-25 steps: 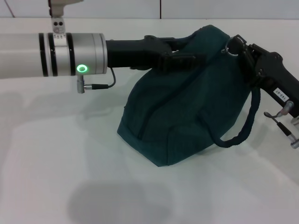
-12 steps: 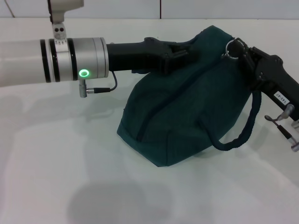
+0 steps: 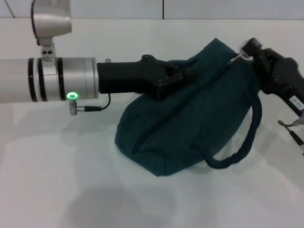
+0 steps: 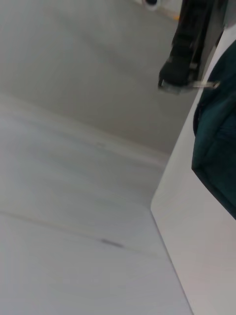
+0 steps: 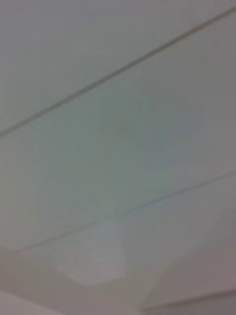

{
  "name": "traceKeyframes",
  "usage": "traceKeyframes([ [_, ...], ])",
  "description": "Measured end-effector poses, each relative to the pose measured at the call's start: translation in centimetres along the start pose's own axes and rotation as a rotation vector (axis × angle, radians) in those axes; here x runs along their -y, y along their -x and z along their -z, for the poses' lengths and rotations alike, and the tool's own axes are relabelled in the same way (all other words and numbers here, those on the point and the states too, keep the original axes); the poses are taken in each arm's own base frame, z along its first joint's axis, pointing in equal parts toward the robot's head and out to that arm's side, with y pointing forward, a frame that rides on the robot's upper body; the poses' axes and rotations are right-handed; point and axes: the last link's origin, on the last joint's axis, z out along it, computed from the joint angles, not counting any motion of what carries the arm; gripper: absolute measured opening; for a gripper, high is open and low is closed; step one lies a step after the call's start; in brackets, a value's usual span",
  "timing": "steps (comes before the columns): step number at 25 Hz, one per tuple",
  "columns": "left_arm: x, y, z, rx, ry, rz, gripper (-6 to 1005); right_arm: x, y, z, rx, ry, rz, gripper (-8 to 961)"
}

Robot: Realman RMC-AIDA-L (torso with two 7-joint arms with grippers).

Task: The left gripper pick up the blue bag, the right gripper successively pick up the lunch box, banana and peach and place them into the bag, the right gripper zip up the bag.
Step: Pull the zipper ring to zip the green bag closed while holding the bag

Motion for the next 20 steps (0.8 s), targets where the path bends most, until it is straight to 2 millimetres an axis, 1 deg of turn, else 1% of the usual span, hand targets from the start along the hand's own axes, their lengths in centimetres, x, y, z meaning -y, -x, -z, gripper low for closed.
traceKeyframes([
  [4,-0.3,0.0,0.5,0.009,0.021,-0.019,44,0.6,0.1,0.8,0.011,-0.045,-0.002,33],
  [14,0.6,-0.3,1.8,0.016,-0.016,-0.032,37,1.7,0.1,2.9,0.018,-0.148,-0.021,35],
  [17,0.9,-0.5,2.1,0.003,-0.034,-0.038,35,2.1,-0.4,3.0,-0.014,-0.170,-0.050,35],
  [20,0.9,-0.6,2.0,-0.002,-0.035,-0.040,33,2.0,-0.7,2.8,-0.037,-0.163,-0.050,36],
])
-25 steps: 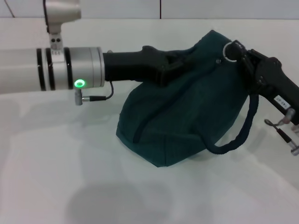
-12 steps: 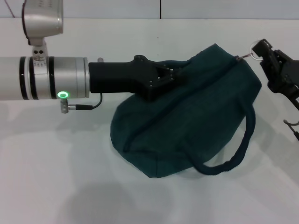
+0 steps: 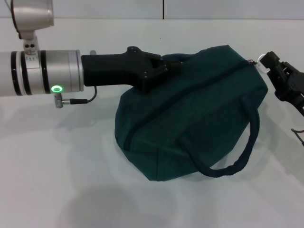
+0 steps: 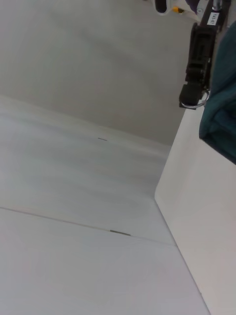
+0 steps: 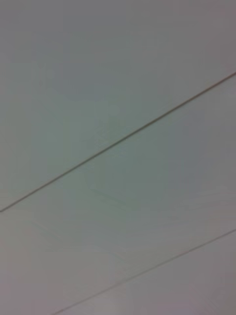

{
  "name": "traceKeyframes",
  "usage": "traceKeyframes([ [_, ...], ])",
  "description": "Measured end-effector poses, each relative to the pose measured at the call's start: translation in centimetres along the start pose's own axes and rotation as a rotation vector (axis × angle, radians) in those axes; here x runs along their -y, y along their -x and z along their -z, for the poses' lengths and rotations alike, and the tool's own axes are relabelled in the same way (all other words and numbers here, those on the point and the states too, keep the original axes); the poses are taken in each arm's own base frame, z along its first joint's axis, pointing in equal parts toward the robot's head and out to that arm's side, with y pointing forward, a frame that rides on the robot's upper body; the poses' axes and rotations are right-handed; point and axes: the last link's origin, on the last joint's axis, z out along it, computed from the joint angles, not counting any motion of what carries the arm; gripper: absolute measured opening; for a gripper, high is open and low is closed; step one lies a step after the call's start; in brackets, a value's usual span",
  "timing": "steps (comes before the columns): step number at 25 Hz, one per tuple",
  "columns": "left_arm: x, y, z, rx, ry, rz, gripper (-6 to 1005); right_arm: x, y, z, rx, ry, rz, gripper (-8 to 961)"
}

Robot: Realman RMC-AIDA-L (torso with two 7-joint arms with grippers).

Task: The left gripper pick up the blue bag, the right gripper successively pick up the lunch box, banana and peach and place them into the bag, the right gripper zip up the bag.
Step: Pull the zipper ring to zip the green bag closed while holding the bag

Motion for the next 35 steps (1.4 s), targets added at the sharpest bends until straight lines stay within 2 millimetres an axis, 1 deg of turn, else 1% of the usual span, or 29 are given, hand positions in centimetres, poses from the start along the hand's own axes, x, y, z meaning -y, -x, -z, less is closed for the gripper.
traceKeyframes([
  [4,-0.1,0.1,-0.2,0.012,0.006,-0.005,30,-0.1,0.1,0.0,0.005,0.010,0.001,37],
  [8,-0.1,0.3,-0.2,0.018,0.006,0.000,28,-0.2,0.7,0.2,0.052,0.014,-0.003,195],
  [12,-0.1,0.6,-0.1,0.019,0.002,-0.002,27,0.2,1.9,1.7,0.126,-0.007,0.007,332],
  [15,-0.2,0.6,-0.2,0.019,0.002,-0.006,27,0.8,2.3,3.0,0.132,-0.026,0.036,430],
  [20,-0.2,0.6,-0.2,0.019,0.002,-0.011,27,2.2,1.6,4.0,0.031,-0.079,0.148,427],
  [23,-0.2,0.6,-0.3,0.018,0.003,-0.020,28,2.8,1.1,4.0,-0.022,-0.103,0.195,426],
  [28,-0.2,0.6,-0.4,0.016,0.004,-0.023,28,2.7,0.3,2.7,-0.094,-0.069,0.222,415],
  [35,-0.3,0.4,-0.6,0.013,0.010,-0.027,26,2.7,-0.6,-0.2,-0.180,-0.018,0.276,386],
])
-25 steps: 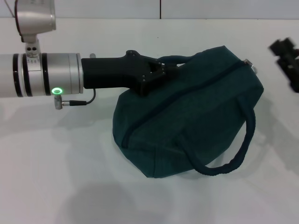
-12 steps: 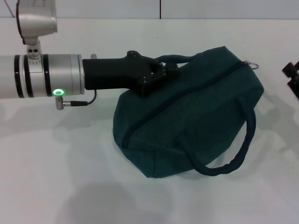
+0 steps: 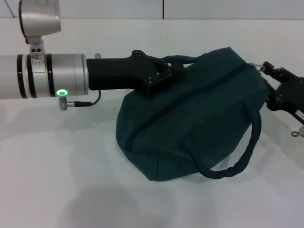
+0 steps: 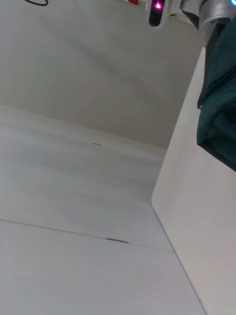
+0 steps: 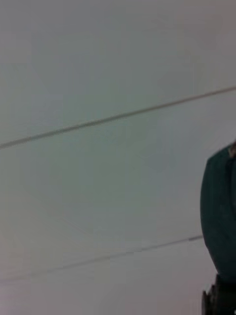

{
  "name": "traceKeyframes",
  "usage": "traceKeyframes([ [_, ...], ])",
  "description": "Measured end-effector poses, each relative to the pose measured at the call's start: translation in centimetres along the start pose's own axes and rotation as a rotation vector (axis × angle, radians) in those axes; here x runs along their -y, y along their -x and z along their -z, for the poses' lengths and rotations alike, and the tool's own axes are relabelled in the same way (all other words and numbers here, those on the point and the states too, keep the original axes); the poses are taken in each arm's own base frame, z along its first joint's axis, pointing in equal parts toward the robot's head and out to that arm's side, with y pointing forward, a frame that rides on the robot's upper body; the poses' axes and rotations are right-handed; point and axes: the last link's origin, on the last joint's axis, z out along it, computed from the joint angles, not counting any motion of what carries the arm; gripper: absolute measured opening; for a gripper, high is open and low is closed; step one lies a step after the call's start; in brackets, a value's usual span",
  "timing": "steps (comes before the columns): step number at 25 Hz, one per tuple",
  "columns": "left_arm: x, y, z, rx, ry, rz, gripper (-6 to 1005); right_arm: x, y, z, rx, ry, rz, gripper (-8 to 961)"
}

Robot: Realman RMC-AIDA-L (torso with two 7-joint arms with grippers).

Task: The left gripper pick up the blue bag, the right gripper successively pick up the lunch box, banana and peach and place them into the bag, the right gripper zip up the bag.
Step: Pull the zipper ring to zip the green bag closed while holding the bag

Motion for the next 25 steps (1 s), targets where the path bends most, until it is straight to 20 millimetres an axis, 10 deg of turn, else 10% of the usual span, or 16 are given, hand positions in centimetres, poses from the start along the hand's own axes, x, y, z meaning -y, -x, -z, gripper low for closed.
traceKeyframes([
  [15,-0.2,0.0,-0.3,-0.016,0.003,0.007,24,-1.4,0.5,-1.5,0.022,0.082,0.057,369],
  [25,0.0,-0.1,-0.1,-0.035,-0.012,0.015,24,-1.2,0.2,-0.6,0.023,0.047,0.042,193],
])
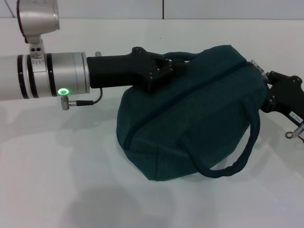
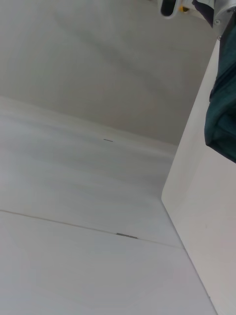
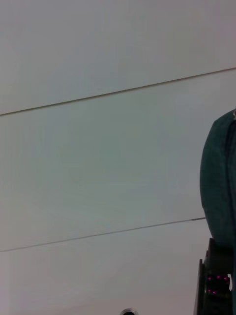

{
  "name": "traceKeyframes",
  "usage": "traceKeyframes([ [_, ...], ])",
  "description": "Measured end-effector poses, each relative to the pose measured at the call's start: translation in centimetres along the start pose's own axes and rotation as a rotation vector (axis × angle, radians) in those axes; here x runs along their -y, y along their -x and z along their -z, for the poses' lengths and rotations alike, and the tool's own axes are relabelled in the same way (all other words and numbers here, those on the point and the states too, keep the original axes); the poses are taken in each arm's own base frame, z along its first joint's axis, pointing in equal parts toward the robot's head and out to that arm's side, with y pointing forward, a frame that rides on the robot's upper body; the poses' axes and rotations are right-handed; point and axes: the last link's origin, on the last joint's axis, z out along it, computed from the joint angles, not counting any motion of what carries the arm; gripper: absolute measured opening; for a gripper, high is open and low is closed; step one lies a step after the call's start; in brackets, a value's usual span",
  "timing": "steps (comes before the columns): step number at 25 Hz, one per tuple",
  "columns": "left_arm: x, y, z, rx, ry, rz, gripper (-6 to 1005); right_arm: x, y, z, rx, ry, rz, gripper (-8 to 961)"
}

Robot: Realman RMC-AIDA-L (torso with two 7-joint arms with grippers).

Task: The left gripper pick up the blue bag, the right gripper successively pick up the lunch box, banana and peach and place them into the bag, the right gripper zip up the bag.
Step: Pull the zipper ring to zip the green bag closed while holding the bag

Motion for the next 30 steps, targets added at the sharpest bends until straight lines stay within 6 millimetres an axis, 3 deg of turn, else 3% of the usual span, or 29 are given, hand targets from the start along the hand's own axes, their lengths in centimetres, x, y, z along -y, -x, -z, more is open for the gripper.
traceKeyframes([
  [6,0.1,0.0,-0.1,0.002,-0.005,-0.012,25,0.5,0.2,0.5,0.016,-0.032,-0.004,11],
  [14,0.3,0.1,-0.2,0.006,-0.015,-0.018,25,0.6,0.1,1.1,0.020,-0.055,-0.015,18],
  [30,0.3,0.0,-0.1,0.007,-0.018,-0.023,26,0.5,0.0,1.6,0.029,-0.059,-0.014,308],
])
